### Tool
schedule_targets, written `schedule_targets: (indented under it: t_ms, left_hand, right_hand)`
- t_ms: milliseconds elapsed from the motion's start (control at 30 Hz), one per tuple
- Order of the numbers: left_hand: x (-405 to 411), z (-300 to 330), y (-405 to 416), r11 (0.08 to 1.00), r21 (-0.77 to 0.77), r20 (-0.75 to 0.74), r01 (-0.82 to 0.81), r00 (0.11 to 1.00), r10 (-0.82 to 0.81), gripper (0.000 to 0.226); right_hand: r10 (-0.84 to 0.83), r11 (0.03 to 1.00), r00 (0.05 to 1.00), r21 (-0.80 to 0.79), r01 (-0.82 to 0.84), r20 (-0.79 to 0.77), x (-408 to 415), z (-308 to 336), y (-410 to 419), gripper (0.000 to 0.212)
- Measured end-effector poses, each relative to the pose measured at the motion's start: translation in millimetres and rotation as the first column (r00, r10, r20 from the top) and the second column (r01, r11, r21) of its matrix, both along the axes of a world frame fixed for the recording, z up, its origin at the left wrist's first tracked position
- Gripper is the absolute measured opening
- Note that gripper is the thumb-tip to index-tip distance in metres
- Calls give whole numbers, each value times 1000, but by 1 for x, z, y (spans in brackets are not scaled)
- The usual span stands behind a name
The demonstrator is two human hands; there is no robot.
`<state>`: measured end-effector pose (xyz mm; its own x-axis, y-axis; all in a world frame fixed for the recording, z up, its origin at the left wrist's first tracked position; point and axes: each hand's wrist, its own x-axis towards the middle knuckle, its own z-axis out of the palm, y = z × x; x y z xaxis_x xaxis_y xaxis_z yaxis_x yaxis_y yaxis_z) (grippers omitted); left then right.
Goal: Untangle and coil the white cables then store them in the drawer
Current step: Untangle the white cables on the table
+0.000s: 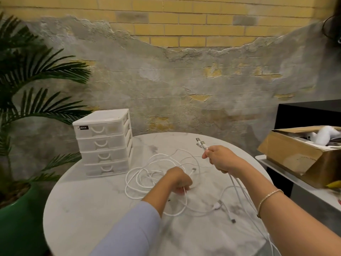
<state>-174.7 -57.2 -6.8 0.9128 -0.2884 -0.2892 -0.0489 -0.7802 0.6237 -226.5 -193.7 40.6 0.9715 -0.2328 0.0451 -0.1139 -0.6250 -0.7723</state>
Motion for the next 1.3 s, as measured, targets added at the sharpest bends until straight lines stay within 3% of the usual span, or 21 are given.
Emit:
schedule_targets:
  t_ms: [200,333,433,633,733,833,900,1000,1133,1200,1300]
  left_hand:
    - [7,38,38,962,-272,-55,12,998,-28,18]
    - [8,41,51,935,-351,-53,45,996,-68,20]
    - [7,29,50,939,-336,-90,74,990,-110,21]
    - [8,22,46,967,-92,-92,237,965,-245,26]
    - [26,40,45,943,-298,33,149,989,-145,19]
    - [57,50,39,842,-539,183,-37,970,160,10]
    - [81,48,30,897,-430,364,-97,891,271,16]
    - [103,37,11,993,-60,503,-105,856,121,27]
    - [123,8,-8,976,214,325,-38,945,-35,23]
    - [124,-9,-12,924,382,246,-13,965,-88,38]
    - [134,-33,-15,918,390,295,-69,954,-53,50]
  right_hand:
    - [2,1000,1000,4,-2,21,4,1,12,32]
    - [5,1000,999,-8,-5,40,8,1,21,31]
    - [14,1000,999,-25,-13,47,10,2,24,28]
    - [1,1000,999,-19,0,54,19,3,19,29]
    - [-3,1000,999,1,2,49,27,4,15,31]
    - [1,1000,999,9,-2,38,38,3,13,33]
    - [8,1000,999,13,-9,34,46,3,11,33]
    - [12,1000,999,15,-12,35,58,0,7,33]
    - [6,1000,999,6,-6,43,73,-4,-1,33]
    - [8,1000,999,-3,-8,35,77,-6,-4,30]
    - [1,1000,1000,-26,0,12,86,-9,-12,29]
